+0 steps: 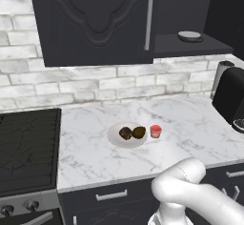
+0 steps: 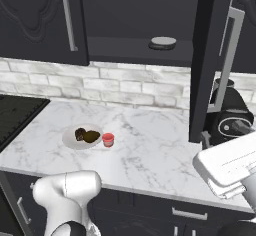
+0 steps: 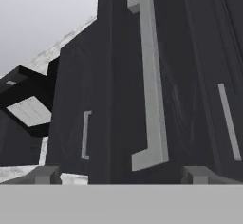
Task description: Pick the avocado and bread from the counter and place them on the plate. Then pick the jam from the cabinet and place it next to the plate. Lastly close the cabinet door.
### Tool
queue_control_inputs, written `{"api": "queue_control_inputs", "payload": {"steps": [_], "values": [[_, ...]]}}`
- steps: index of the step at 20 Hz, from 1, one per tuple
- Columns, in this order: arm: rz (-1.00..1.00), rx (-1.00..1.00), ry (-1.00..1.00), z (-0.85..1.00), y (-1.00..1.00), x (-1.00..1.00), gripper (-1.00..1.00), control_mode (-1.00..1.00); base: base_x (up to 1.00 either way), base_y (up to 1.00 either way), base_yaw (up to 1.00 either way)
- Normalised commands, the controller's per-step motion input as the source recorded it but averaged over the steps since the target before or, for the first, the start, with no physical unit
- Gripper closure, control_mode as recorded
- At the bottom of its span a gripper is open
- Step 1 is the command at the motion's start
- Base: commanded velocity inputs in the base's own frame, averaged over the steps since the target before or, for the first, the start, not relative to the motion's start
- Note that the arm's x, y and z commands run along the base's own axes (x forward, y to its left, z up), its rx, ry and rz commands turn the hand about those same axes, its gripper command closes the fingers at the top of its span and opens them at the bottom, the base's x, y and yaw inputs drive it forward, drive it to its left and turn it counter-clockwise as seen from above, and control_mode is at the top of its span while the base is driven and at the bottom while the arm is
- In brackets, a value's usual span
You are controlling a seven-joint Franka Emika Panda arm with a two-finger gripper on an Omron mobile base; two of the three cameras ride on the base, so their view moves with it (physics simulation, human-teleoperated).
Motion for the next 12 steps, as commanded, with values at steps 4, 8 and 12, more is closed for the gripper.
{"api": "queue_control_inputs", "payload": {"steps": [4, 8, 12], "values": [[0.07, 0.0, 0.0, -0.13, -0.1, 0.03, -1.0, -1.0, 0.0, 0.0, 0.0], [0.07, 0.0, 0.0, -0.17, -0.12, 0.13, -1.0, -1.0, 0.0, 0.0, 0.0], [0.06, 0.0, 0.0, -0.17, -0.15, 0.38, -1.0, -1.0, 0.0, 0.0, 0.0]]}}
